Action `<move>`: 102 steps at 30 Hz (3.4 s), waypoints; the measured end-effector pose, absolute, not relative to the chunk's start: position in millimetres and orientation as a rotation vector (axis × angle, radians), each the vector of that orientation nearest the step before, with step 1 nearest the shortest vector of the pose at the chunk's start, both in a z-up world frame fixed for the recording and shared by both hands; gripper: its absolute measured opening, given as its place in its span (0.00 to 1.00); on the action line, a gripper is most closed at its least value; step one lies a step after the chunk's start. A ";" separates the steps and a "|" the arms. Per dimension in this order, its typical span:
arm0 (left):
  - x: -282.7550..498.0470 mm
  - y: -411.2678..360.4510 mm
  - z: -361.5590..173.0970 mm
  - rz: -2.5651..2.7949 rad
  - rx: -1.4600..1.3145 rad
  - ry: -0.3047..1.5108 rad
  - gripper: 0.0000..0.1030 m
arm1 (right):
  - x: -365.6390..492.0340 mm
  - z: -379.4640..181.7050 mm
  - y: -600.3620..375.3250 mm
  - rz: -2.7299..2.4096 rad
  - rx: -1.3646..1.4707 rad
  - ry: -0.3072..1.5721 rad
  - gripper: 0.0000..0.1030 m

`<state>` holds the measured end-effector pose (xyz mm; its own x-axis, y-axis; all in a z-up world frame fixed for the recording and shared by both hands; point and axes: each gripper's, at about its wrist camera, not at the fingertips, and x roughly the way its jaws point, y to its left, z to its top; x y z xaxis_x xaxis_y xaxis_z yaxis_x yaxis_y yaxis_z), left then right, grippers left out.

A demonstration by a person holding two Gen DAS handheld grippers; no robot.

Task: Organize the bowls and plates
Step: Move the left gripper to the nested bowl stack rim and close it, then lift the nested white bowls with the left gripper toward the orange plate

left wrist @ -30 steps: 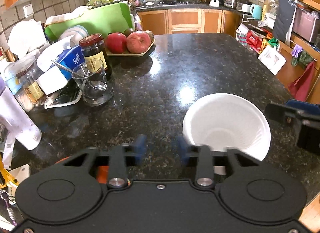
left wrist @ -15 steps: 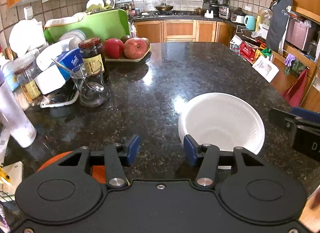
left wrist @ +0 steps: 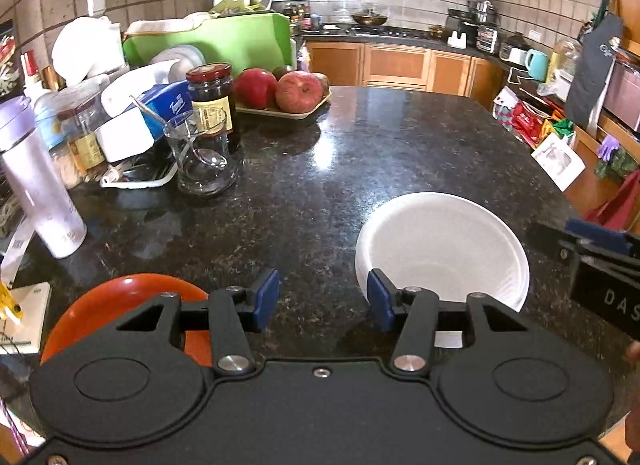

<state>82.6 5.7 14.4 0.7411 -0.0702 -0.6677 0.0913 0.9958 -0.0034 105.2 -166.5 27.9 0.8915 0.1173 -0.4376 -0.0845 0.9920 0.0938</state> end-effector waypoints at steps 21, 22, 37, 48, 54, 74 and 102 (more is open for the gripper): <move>94.9 -15.1 13.2 -0.002 0.067 0.727 0.54 | 146.1 16.6 -174.5 0.275 0.047 0.579 0.45; 96.6 -15.3 12.0 -0.010 0.071 0.739 0.54 | 148.9 15.2 -172.9 0.276 0.046 0.594 0.45; 113.2 -19.5 -1.6 -0.118 0.074 0.832 0.45 | 169.0 -1.4 -164.3 0.281 0.081 0.707 0.21; 118.9 -24.0 -11.0 -0.143 0.055 0.883 0.37 | 170.1 -1.2 -167.9 0.297 0.098 0.720 0.17; 116.8 -25.3 -9.1 -0.138 0.054 0.877 0.30 | 169.3 0.3 -168.8 0.302 0.103 0.721 0.15; 101.9 -29.3 5.0 -0.092 0.030 0.853 0.30 | 153.1 9.8 -167.8 0.328 0.075 0.682 0.15; 39.1 -38.2 24.9 0.053 -0.015 0.763 0.30 | 99.7 28.2 -175.1 0.456 0.048 0.608 0.15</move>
<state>39.1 -38.2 24.9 0.7214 0.0427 -0.6912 -0.0534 0.9986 0.0060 99.7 -175.1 28.2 0.7251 0.4268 -0.5404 -0.3992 0.9000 0.1751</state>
